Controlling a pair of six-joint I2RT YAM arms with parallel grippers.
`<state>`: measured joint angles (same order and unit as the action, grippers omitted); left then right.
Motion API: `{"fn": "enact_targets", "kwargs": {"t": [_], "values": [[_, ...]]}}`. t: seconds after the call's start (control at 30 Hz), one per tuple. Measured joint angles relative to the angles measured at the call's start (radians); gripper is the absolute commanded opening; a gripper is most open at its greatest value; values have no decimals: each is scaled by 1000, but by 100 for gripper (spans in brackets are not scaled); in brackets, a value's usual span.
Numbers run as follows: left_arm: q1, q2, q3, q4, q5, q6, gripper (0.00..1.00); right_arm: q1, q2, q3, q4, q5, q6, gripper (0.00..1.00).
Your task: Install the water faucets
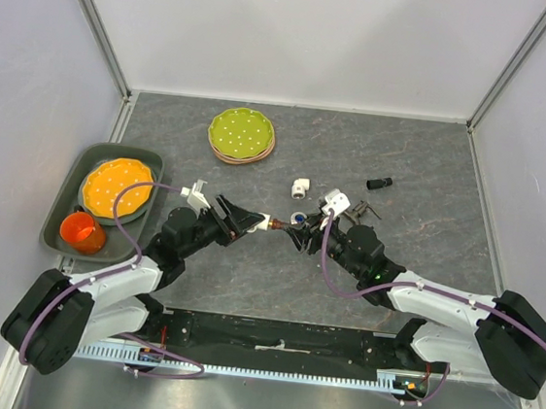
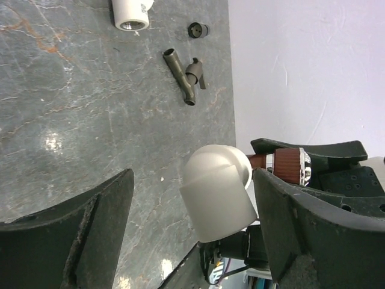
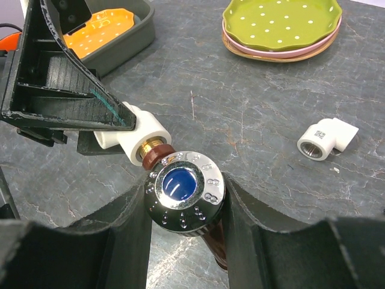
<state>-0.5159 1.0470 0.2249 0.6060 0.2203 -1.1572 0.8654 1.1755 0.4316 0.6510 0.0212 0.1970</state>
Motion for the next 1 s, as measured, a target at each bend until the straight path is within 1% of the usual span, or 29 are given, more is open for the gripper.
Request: {"fn": "enact_targets", "kwargs": {"t": [0.1, 0.13, 0.3, 0.33, 0.4, 0.43, 0.53, 0.6, 0.7, 0.73, 0.8, 0.83, 0.87, 1.0], "values": [[-9, 13, 0, 35, 0, -20, 79, 0, 3, 0, 8, -2, 5, 0], [-11, 15, 0, 45, 1, -25, 72, 0, 4, 0, 8, -2, 8, 0], [-19, 18, 0, 92, 11, -37, 59, 0, 6, 0, 8, -2, 20, 0], [-19, 18, 0, 99, 17, -39, 54, 0, 9, 0, 9, -2, 23, 0], [-19, 18, 0, 106, 18, -40, 49, 0, 11, 0, 10, -1, 31, 0], [-18, 18, -2, 108, 18, -40, 45, 0, 11, 0, 14, 1, 36, 0], [-18, 18, -3, 116, 19, -40, 38, -2, 11, 0, 18, 2, 48, 0], [-18, 19, -6, 125, 19, -40, 35, -2, 11, 0, 21, 4, 56, 0], [-18, 18, -17, 142, 21, -40, 26, -4, 11, 0, 19, 6, 70, 0], [-18, 18, -19, 148, 22, -39, 20, -4, 11, 0, 17, 6, 75, 0], [-18, 19, -27, 162, 23, -38, 13, -6, 11, 1, 13, 5, 89, 0], [-18, 19, -33, 172, 25, -35, 4, -8, 11, 2, 8, 5, 99, 0], [-19, 20, -39, 181, 27, -31, 2, -12, 12, 6, -3, 1, 110, 0], [-19, 21, -61, 224, 44, -6, 2, -48, 20, 53, -75, -41, 179, 0]]}}
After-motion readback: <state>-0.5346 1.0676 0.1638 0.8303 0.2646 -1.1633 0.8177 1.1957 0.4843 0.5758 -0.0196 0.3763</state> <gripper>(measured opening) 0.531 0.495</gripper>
